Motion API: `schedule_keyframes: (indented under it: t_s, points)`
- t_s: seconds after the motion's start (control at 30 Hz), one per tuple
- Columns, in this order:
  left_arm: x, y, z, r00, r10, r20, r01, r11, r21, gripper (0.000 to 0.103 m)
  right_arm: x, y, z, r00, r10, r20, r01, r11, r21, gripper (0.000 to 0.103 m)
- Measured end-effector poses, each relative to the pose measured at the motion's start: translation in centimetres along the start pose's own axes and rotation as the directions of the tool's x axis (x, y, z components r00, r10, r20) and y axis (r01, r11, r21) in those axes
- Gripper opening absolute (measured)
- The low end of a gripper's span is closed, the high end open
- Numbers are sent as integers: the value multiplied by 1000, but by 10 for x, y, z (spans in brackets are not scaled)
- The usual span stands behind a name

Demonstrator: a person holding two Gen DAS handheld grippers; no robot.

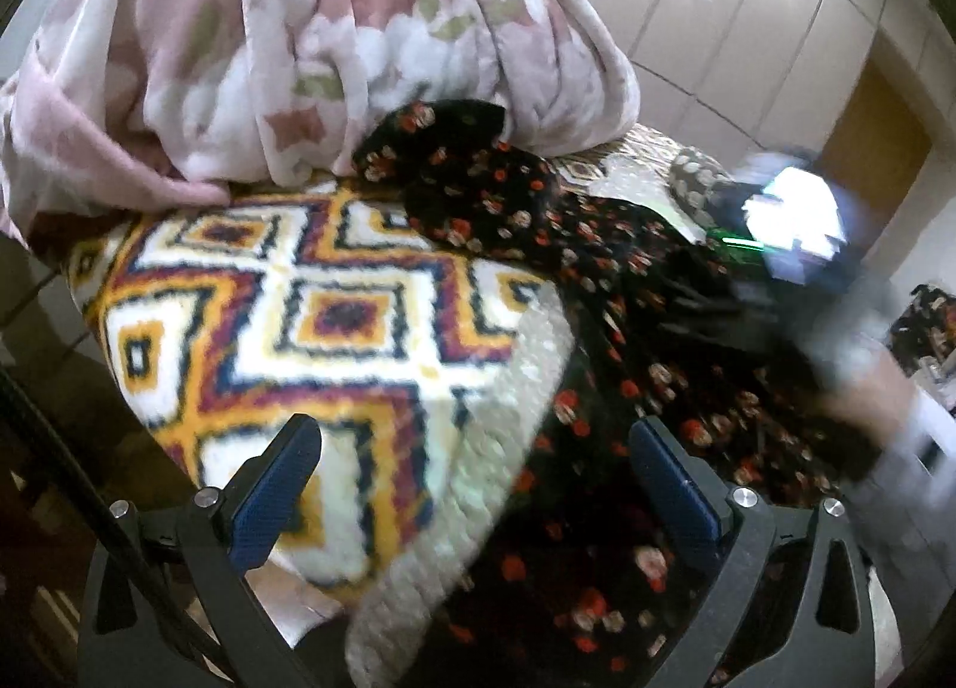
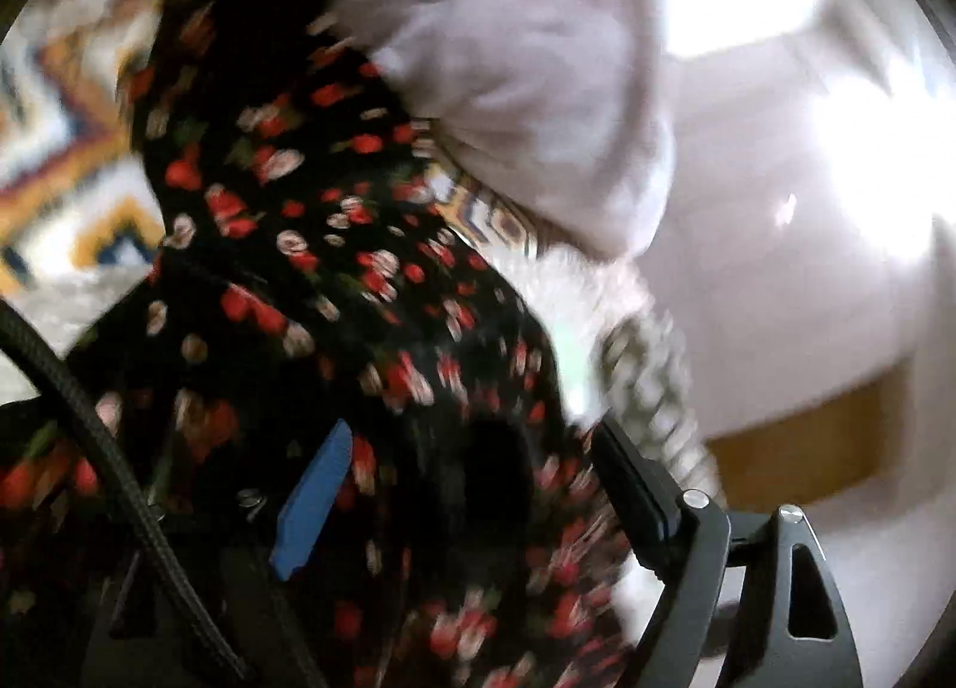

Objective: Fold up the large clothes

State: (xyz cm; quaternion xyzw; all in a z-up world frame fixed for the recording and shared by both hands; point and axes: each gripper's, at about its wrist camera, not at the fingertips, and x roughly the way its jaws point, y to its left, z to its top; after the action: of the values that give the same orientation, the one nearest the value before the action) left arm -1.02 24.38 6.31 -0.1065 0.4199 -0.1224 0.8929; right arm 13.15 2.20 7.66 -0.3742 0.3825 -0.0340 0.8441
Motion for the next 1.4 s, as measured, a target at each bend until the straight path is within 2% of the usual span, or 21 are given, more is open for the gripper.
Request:
schedule_keyframes:
  t_s: [0.13,0.27,0.33,0.37,0.47,0.53,0.57,0.6,0.67,0.7,0.8,0.87,0.93,0.97,1.0,1.1,1.2,1.23,1.3,1.33,1.4]
  points:
    - [15,5,24,999,37,4,-37,999,-2,103,-12,-52,-55,987,162,5,-157,950,270,84]
    - [19,7,45,1000,16,27,-14,999,-50,103,-10,-42,-76,958,283,52,-284,895,344,80]
    - [21,6,51,999,27,39,-26,999,-45,103,-2,-30,-74,930,359,74,-361,862,355,80]
    - [21,5,53,998,33,44,-32,999,-39,103,6,-21,-70,926,371,71,-372,861,347,79]
    - [25,7,59,997,54,49,-54,998,-17,103,25,1,-59,958,286,30,-281,908,311,78]
    - [27,11,62,996,64,54,-63,998,-11,103,38,-5,-58,948,314,43,-306,869,388,70]
    - [29,14,65,995,77,59,-77,997,-9,103,42,-9,-58,942,331,48,-320,850,419,56]
    - [31,17,67,995,86,60,-85,996,-8,103,48,-15,-59,933,355,52,-337,818,466,36]
    - [36,22,73,993,100,65,-99,995,-9,103,59,-26,-61,903,423,69,-391,749,535,12]
    - [39,25,78,992,104,68,-104,995,-9,103,62,-33,-61,893,443,81,-407,714,570,7]
    - [51,29,92,995,76,71,-75,997,-9,103,63,-47,-59,884,453,120,-420,654,629,7]
    - [64,27,104,998,38,51,-38,999,-10,103,67,-47,-48,865,480,145,-448,611,653,7]
    - [79,23,116,1000,-15,24,15,1000,-19,103,73,-38,-36,822,545,164,-506,567,651,9]
    - [90,20,122,999,-37,2,37,999,-23,103,77,-33,-32,802,575,162,-525,548,651,15]
    - [97,18,126,999,-37,-14,36,999,-26,103,77,-29,-30,803,575,158,-522,551,651,24]
    - [119,17,140,998,-26,-57,24,999,-42,103,53,-35,-35,820,542,184,-516,561,647,26]
    - [133,25,152,997,21,-75,-29,995,-95,103,20,-52,-54,820,521,238,-538,556,634,31]
    - [135,28,155,996,47,-82,-56,993,-108,98,5,-61,-67,823,508,254,-540,558,630,34]
    - [138,36,160,992,74,-106,-89,985,-146,55,-18,-75,-92,833,485,267,-531,565,631,40]
    - [138,39,162,990,59,-128,-80,983,-163,24,-28,-81,-102,837,476,269,-526,569,631,40]
    - [130,44,164,990,58,-132,-83,979,-188,20,-44,-92,-127,847,458,270,-514,573,638,40]
